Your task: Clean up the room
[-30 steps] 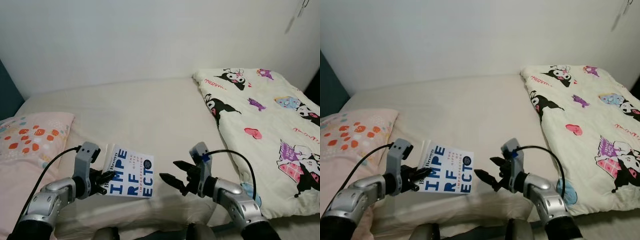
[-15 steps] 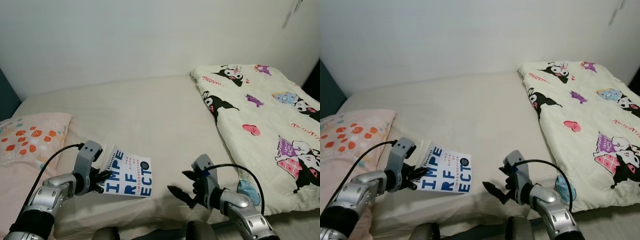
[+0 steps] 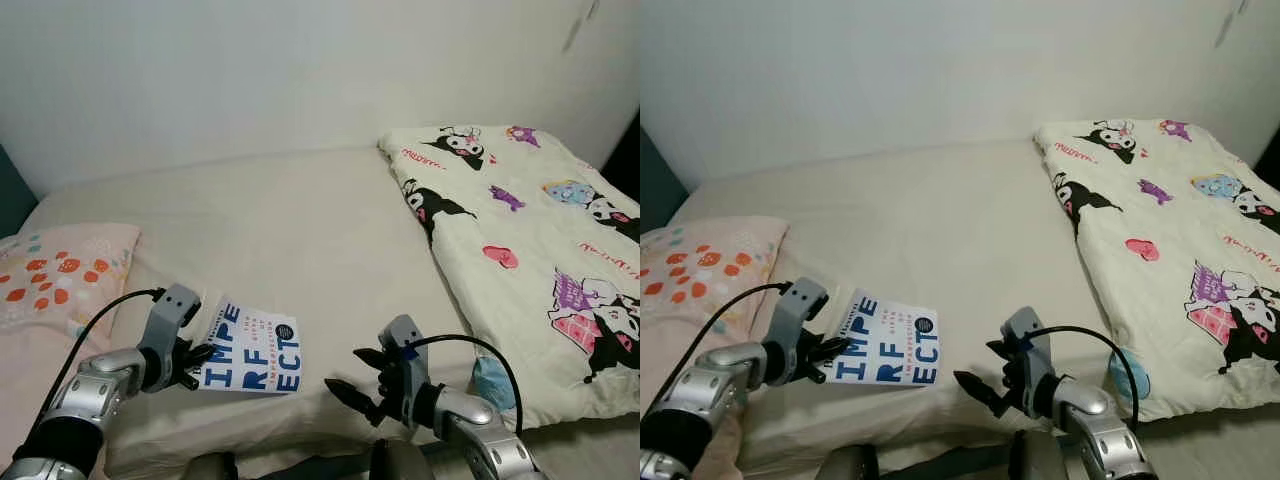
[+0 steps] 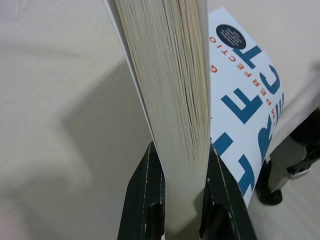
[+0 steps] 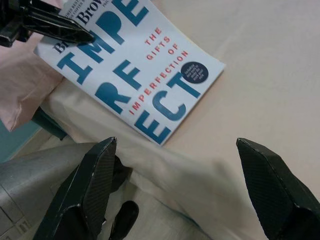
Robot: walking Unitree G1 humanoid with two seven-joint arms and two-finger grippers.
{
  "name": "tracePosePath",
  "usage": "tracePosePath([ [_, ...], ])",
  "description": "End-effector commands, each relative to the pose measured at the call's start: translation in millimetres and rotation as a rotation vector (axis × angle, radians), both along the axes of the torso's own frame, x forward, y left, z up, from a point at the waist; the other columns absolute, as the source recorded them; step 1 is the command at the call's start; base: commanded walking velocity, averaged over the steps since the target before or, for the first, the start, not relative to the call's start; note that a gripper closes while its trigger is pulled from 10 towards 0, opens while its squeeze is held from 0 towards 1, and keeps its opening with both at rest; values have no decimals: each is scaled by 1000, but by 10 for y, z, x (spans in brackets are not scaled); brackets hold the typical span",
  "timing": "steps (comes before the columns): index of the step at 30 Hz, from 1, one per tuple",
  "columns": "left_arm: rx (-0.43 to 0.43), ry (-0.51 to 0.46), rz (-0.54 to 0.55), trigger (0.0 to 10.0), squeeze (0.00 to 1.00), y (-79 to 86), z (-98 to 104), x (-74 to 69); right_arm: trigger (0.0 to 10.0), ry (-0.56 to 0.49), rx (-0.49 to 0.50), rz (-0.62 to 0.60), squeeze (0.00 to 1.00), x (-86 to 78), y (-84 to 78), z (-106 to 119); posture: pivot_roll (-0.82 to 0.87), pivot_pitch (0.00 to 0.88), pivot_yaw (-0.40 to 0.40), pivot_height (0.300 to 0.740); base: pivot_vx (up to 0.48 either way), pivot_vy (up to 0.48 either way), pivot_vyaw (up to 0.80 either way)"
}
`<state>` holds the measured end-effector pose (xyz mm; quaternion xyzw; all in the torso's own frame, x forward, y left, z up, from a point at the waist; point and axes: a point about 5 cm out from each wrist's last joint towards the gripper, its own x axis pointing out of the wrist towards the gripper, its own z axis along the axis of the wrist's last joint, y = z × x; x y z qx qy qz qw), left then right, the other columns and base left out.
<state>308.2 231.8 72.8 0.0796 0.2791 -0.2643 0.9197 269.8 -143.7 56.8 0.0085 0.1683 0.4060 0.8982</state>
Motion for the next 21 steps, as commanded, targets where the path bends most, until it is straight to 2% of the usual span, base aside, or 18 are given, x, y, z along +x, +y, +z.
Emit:
tracePosePath([
  [1,126,113,13,0,0,197,-190,-152,10000,8,12,2,0,-24,17,-1,62,132,-41,591,0,0,0],
  [10,211,129,125,0,0,387,-200,-128,10000,-23,-31,22,0,-11,30,-9,64,125,-39,591,0,0,0],
  [21,240,221,177,0,0,548,-312,-290,10000,-28,-45,28,0,0,45,-18,68,117,-43,591,0,0,0],
])
